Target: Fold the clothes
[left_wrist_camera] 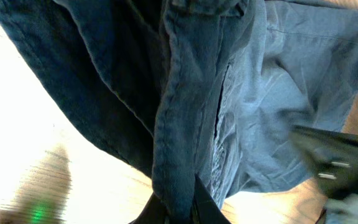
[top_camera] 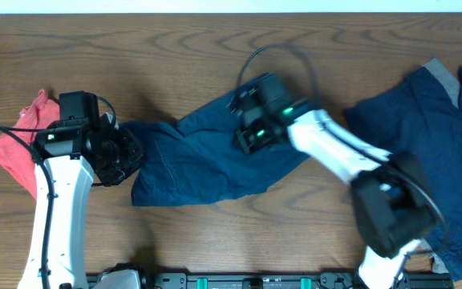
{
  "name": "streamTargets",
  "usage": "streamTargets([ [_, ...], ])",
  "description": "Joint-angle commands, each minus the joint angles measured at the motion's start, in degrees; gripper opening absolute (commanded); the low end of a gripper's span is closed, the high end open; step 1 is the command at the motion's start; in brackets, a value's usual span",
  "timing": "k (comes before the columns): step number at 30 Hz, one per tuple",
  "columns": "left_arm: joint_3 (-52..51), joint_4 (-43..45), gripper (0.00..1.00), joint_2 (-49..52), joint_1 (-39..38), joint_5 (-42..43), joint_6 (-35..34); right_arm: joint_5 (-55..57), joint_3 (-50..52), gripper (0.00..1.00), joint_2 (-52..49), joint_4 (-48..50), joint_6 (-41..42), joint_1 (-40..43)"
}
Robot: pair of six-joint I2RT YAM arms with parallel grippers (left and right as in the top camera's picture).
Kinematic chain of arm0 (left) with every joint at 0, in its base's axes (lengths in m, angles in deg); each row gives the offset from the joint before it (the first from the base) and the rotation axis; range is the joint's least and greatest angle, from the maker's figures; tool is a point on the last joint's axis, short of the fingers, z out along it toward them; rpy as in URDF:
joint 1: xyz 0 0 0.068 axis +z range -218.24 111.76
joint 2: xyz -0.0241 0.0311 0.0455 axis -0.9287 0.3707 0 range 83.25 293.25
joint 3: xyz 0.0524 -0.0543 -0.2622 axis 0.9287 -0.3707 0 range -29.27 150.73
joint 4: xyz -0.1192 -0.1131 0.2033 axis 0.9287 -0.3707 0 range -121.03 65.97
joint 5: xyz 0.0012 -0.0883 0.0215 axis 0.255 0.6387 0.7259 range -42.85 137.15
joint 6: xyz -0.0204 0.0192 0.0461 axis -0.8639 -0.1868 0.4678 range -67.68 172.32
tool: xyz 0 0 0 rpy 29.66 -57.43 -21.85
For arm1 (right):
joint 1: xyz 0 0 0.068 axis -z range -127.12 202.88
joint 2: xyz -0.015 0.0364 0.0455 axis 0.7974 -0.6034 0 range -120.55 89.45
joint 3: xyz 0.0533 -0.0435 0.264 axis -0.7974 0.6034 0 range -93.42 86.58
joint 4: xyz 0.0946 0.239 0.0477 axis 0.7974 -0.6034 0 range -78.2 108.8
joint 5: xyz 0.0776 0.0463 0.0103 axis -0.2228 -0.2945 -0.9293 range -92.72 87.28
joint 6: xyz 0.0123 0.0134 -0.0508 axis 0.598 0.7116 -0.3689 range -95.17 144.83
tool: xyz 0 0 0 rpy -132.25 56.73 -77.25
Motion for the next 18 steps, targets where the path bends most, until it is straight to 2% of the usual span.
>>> streamTargets([
  [1, 3.3, -0.76, 0.06, -1.31, 0.24, -0.17, 1.22, -1.53, 0.09, 0.1, -3.87, 1.7, 3.5, -5.29],
  [11, 11.98, -5.77, 0.06, -2.03, 0.24, 2.03, 1.22, -1.6, 0.07, 0.13, -11.5, 19.06, 8.7, -15.67],
  [14, 12.68, -5.38, 0.06, -2.51, 0.24, 1.95, 1.2, -1.25, -0.63, 0.23, -11.06, 20.7, 8.61, -15.78],
  [18, 12.66, -6.47, 0.06, -2.38, 0.24, 1.92, 1.22, -0.44, -2.58, 0.32, -8.13, 17.62, 8.02, -12.0],
])
